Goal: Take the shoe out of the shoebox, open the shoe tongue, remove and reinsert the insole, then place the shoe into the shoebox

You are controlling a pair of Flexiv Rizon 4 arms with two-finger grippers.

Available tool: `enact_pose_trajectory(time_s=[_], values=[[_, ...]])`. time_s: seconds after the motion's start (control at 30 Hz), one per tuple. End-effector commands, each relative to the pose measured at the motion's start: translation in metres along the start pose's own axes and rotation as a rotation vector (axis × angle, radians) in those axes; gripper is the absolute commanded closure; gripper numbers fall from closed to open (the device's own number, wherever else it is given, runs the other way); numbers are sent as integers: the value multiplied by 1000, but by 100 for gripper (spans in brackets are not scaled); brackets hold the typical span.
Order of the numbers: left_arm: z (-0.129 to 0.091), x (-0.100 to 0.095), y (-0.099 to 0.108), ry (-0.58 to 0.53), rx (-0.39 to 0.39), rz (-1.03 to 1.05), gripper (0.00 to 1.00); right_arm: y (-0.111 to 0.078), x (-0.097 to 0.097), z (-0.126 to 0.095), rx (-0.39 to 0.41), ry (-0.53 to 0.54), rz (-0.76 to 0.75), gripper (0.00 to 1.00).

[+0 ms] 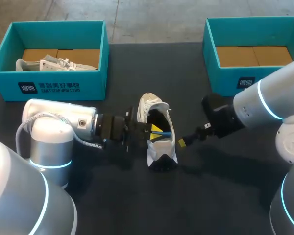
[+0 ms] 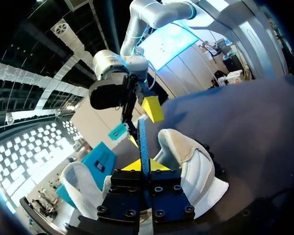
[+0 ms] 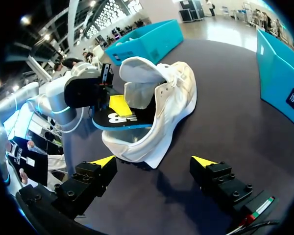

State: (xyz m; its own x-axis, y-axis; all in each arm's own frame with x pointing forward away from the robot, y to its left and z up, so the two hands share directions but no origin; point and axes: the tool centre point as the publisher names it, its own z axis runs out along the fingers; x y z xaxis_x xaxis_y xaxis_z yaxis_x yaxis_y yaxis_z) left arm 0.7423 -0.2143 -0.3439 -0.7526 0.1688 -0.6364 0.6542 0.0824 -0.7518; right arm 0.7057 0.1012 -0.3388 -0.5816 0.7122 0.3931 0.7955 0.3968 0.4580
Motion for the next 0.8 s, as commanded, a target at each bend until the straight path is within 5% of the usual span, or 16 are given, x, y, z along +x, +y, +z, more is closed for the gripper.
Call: enact_pose_trajectory(time_s=[0.03, 0.5, 0.53, 0.57, 0.63, 0.8], values=[[5, -4, 2, 25, -22, 29, 100, -1, 0, 2, -3, -3, 3, 0], [5, -5, 11, 54, -63, 75, 100, -3, -1, 2, -8, -4, 9, 0], [4, -6, 10, 46, -63, 75, 89, -3, -1, 2, -8, -4, 9, 0], [3, -8, 7, 33, -56, 69, 60, -4, -1, 2, -8, -5, 9, 0], [1, -10, 3, 22, -46, 66, 43, -4, -1, 1, -9, -6, 10, 0], [-4, -16, -9, -1, -23, 69, 51, -5, -2, 1, -8, -6, 11, 0]])
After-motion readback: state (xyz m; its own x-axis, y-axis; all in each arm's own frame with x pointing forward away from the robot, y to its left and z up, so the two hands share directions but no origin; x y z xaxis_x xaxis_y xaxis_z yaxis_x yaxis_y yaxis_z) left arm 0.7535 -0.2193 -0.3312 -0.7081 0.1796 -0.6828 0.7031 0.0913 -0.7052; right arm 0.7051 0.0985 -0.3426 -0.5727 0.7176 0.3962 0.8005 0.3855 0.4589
